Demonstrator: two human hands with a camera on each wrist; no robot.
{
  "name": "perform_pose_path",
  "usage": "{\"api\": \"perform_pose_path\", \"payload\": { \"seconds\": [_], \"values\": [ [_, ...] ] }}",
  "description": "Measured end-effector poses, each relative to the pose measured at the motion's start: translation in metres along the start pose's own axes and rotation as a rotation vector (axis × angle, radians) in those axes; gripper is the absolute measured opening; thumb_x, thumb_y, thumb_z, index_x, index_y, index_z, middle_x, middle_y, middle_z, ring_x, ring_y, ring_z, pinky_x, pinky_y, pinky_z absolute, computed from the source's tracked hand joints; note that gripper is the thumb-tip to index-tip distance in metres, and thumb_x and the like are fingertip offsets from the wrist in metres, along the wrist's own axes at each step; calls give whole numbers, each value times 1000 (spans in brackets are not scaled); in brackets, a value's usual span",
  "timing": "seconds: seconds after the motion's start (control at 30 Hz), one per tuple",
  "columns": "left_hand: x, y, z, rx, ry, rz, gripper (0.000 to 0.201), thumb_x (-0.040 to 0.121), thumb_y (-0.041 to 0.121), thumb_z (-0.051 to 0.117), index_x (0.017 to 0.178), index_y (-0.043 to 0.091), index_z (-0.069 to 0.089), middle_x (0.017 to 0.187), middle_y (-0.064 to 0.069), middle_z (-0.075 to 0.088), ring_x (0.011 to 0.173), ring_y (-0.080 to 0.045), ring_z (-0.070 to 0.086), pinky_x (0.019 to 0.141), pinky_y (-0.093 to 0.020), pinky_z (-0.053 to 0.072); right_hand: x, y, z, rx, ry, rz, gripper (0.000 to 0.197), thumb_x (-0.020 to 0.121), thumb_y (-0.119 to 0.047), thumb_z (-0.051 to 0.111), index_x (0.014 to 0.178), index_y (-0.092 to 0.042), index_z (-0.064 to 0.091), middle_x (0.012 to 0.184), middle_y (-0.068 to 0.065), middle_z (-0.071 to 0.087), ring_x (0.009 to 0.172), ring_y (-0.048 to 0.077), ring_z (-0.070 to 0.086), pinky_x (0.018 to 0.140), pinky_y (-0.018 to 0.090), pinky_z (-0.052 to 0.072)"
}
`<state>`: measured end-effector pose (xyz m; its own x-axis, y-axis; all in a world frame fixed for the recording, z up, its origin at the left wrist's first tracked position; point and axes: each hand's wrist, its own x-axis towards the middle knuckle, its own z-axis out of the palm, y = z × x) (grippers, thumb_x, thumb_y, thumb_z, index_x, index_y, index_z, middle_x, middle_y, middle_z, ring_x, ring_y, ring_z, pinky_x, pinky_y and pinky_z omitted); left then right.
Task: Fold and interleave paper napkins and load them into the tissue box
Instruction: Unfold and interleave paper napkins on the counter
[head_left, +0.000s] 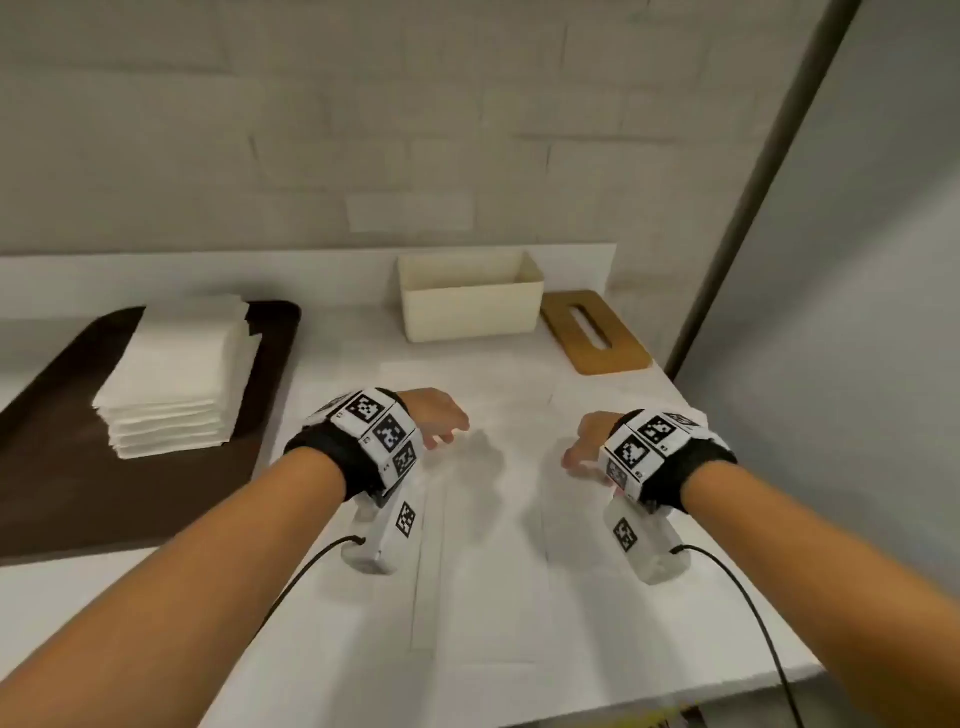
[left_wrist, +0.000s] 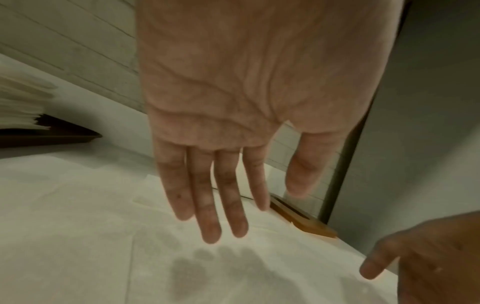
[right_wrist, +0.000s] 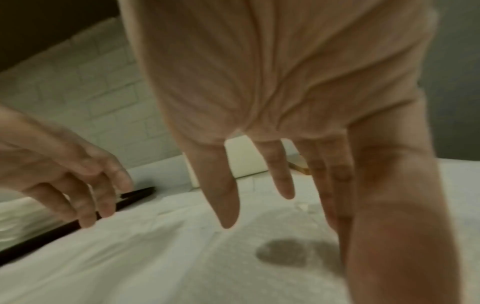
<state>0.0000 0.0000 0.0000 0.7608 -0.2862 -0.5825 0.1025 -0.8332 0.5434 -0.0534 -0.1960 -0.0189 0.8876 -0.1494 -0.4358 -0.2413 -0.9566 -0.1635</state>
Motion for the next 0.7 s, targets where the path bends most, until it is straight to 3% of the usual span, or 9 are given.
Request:
{"api": "perform_pose_path", "payload": {
  "seconds": [0.1, 0.2, 0.27, 0.33, 0.4, 0.47, 0.53, 0.6, 0.7],
  "values": [
    [8, 2, -1, 30, -18, -55, 42, 97, 20, 40, 135, 3, 41, 109, -10, 57, 64, -10, 46, 35, -9, 40, 10, 9, -1, -164, 104, -39, 40, 85, -41, 53, 115, -14, 58, 123, 9, 59, 112, 31, 56, 88, 32, 43],
    [16, 7, 2, 21, -24, -85, 42, 97, 23, 39, 137, 7, 38, 135, -11, 52, 81, -15, 52, 55, -17, 39, 29, 11, -10, -72, 46, -14, 38, 78, -47, 60, 98, -15, 62, 98, 6, 64, 99, 29, 59, 83, 32, 44],
    [15, 9, 6, -7, -11, -95, 41, 98, 24, 38, 135, 7, 40, 125, -10, 55, 76, -14, 53, 59, -17, 38, 48, 11, -18, 139, -52, 12, 33, 74, -42, 68, 84, -13, 58, 75, 5, 56, 82, 26, 56, 80, 34, 48],
    [16, 6, 11, -22, -21, -112, 39, 97, 26, 39, 131, 9, 44, 109, -4, 55, 76, -13, 54, 64, -19, 40, 58, 12, -20, 174, -122, 12, 35, 70, -43, 71, 76, -11, 59, 67, 6, 60, 68, 25, 57, 70, 32, 51],
    [13, 2, 16, -9, -36, -125, 37, 96, 27, 39, 128, 10, 47, 104, -1, 55, 83, -16, 55, 66, -19, 41, 67, 15, -19, 137, -151, -24, 35, 68, -45, 71, 69, -12, 59, 66, 7, 63, 64, 26, 60, 71, 33, 54],
    [11, -2, 19, -18, -28, -118, 34, 96, 27, 39, 125, 11, 49, 105, -1, 55, 87, -17, 55, 66, -18, 40, 73, 18, -17, 224, -209, -63, 30, 72, -37, 73, 71, -11, 57, 64, 7, 61, 60, 25, 61, 68, 32, 55],
    [8, -8, 18, -60, 10, -91, 31, 96, 28, 40, 121, 14, 52, 104, 1, 57, 84, -14, 57, 67, -17, 41, 73, 22, -18, 346, -250, -99, 20, 80, -25, 69, 87, -8, 61, 69, 4, 59, 57, 18, 58, 55, 26, 51],
    [5, -13, 13, -123, 47, -60, 28, 96, 29, 41, 117, 16, 54, 102, 2, 60, 79, -10, 58, 68, -17, 43, 73, 30, -24, 413, -214, -159, 32, 84, -22, 65, 109, -5, 57, 86, 5, 60, 66, 18, 58, 53, 22, 47],
    [1, -14, 2, -191, 75, -7, 27, 96, 32, 43, 116, 17, 52, 104, 2, 61, 86, -12, 60, 76, -20, 46, 59, 42, -43, 555, -107, -261, 30, 88, -19, 60, 113, -5, 53, 96, 10, 60, 76, 20, 59, 56, 24, 51]
  ]
}}
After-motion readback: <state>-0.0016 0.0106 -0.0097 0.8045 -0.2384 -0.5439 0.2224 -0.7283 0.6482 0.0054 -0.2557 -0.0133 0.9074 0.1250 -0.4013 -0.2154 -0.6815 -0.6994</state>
